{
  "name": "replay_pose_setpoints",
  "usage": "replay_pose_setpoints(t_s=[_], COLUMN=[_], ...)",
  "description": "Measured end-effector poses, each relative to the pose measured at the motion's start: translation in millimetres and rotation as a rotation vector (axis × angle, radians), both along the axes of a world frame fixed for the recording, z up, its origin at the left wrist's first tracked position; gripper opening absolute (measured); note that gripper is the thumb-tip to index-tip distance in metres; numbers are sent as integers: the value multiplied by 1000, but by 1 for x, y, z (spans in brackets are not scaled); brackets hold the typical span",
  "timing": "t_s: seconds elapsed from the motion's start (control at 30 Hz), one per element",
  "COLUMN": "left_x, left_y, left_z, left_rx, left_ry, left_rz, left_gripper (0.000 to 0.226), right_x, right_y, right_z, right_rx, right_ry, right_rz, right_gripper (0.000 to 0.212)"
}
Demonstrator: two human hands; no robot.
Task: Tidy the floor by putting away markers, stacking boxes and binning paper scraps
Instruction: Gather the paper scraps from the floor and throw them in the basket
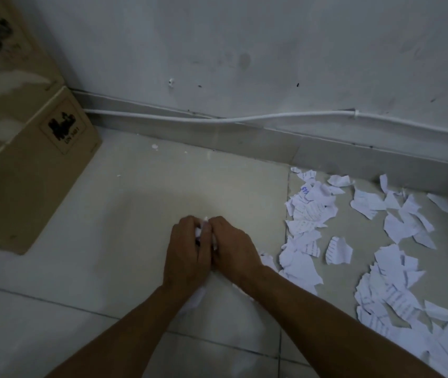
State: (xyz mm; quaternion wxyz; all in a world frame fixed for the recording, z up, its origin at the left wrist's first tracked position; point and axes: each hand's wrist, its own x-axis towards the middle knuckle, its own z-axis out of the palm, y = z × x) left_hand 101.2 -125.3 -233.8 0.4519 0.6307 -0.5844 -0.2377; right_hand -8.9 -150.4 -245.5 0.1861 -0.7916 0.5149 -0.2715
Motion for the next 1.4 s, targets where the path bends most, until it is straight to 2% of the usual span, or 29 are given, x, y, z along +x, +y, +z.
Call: replay_pose_setpoints(t_s=[0.07, 0.1, 0.2, 0.37, 0.6, 0.67, 0.73, 0.8, 0.9, 0.97, 1.03, 1.1, 1.17, 1.4], left_x=[3, 6, 20, 62, 153, 183, 203, 230, 277, 306, 326, 341, 354, 388], left_y=[-11, -16, -25, -19, 28, 52, 73, 100, 138, 165, 189, 212, 238, 317], left_z=[11, 18, 40, 84, 135, 148, 158, 166, 176, 185, 199, 217, 233, 296], left_rx=[-12, -15, -24, -71, -126, -153, -166, -184, -181, -182, -229, -305, -343, -516], left_ry=[40, 63, 122, 137, 264, 281, 264, 278, 313, 313, 324, 304, 288, 226], left_rz=[52, 78, 149, 266, 453, 536, 605, 721, 821, 865, 926, 997, 1074, 1327], left_gripper=[36, 37, 35, 28, 28, 24, 24, 28, 48, 59, 45, 35, 32, 34], right_x=[10, 15, 32, 82, 178, 213, 242, 276, 321, 346, 369, 392, 415, 480], right_y=[-7, -11, -24, -28, 7, 27, 41, 60, 95, 117, 134, 154, 178, 265], right_z=[10, 18, 44, 87, 132, 145, 153, 162, 178, 193, 207, 221, 236, 290], right_rx=[10, -3, -63, -174, -161, -190, -91, -53, -120, -94, -24, 27, 77, 259], right_ry=[-123, -153, -256, -333, -431, -464, -461, -473, -528, -594, -650, -692, -710, -787], right_rz=[6, 21, 45, 127, 295, 378, 433, 534, 722, 825, 858, 920, 1006, 1155], right_gripper=[37, 38, 24, 13, 4, 8, 5, 12, 8, 20, 31, 24, 17, 14])
